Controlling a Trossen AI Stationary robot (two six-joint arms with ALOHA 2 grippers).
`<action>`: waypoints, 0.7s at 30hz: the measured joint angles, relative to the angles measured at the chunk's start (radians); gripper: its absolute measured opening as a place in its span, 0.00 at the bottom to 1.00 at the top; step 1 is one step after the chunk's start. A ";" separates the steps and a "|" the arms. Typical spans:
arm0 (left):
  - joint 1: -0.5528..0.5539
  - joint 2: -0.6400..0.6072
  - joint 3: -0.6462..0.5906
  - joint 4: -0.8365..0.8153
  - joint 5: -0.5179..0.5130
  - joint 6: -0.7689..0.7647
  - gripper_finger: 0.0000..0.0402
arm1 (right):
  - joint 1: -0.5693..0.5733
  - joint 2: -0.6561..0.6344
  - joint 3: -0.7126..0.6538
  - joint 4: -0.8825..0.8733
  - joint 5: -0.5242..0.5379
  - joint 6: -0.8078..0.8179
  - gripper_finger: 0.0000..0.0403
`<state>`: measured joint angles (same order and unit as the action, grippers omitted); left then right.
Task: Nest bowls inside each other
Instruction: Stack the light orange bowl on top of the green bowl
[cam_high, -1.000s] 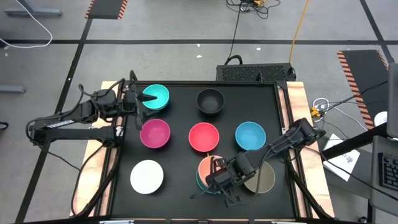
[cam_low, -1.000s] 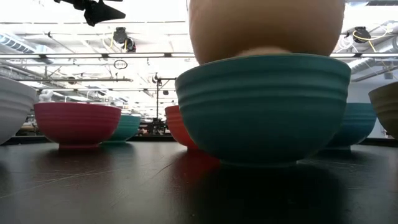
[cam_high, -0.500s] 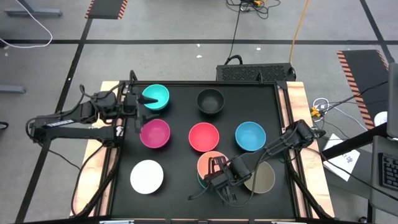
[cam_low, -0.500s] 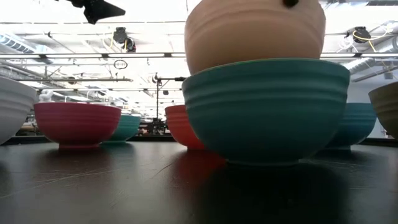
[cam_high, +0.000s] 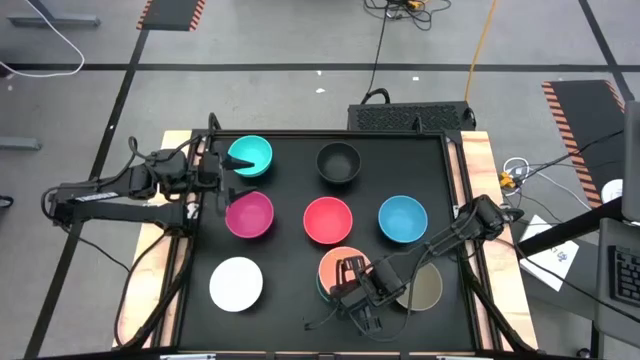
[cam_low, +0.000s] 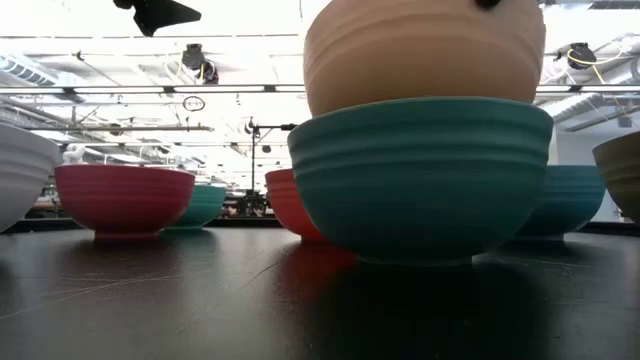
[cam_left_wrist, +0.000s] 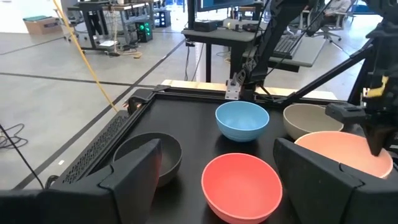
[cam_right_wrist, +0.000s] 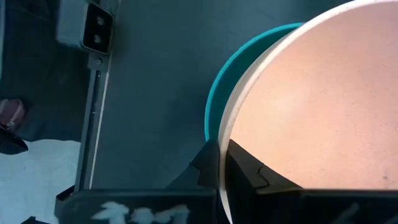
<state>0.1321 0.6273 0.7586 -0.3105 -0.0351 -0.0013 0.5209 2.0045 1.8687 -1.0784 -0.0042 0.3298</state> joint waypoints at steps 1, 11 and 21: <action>-0.003 0.000 0.000 0.000 0.000 0.000 0.78 | 0.000 0.010 0.000 -0.004 -0.001 0.000 0.00; -0.048 0.001 0.000 0.001 -0.019 -0.014 0.78 | 0.002 0.084 0.036 -0.018 -0.020 0.014 0.00; -0.098 0.001 0.000 0.001 -0.030 -0.027 0.78 | 0.004 0.083 0.106 0.009 0.002 0.041 0.07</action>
<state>0.0340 0.6285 0.7586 -0.3090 -0.0647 -0.0287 0.5247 2.0876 1.9747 -1.0691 -0.0025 0.3703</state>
